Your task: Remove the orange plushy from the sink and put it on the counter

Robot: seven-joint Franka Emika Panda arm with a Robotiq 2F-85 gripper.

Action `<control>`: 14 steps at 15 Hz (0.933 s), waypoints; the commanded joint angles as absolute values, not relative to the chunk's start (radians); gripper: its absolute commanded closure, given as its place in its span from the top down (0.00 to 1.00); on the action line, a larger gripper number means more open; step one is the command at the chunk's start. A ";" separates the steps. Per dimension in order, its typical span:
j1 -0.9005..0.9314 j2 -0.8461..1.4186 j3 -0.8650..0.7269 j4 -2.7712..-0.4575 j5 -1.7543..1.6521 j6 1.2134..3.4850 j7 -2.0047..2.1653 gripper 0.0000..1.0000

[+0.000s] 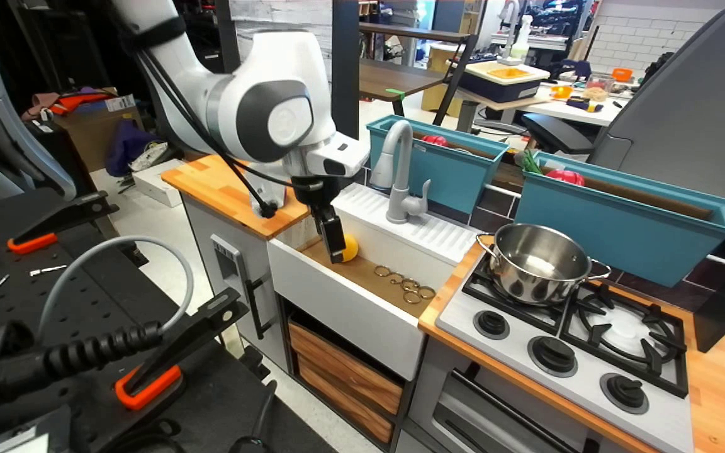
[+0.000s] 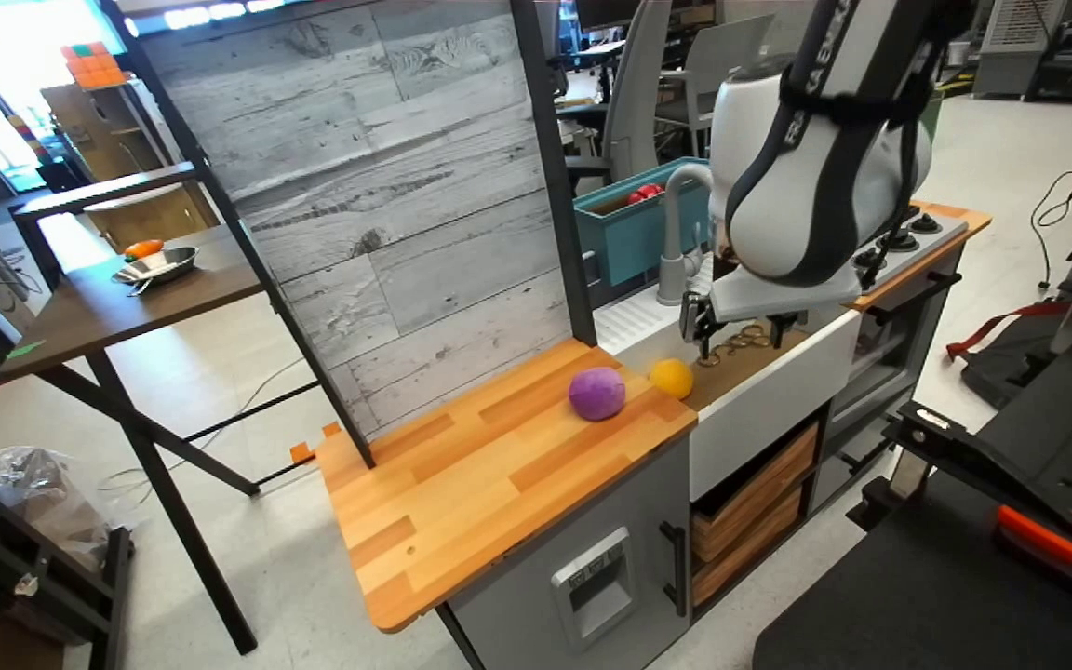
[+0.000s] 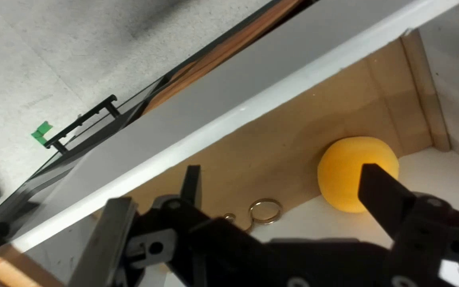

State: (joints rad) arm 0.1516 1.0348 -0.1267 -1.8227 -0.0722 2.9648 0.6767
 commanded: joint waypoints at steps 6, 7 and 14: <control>0.207 1.439 -0.161 -1.293 0.120 2.955 0.661 1.00; 0.207 1.466 -0.156 -1.247 0.123 2.947 0.656 1.00; 0.213 1.576 -0.173 -1.080 0.082 2.874 0.651 0.74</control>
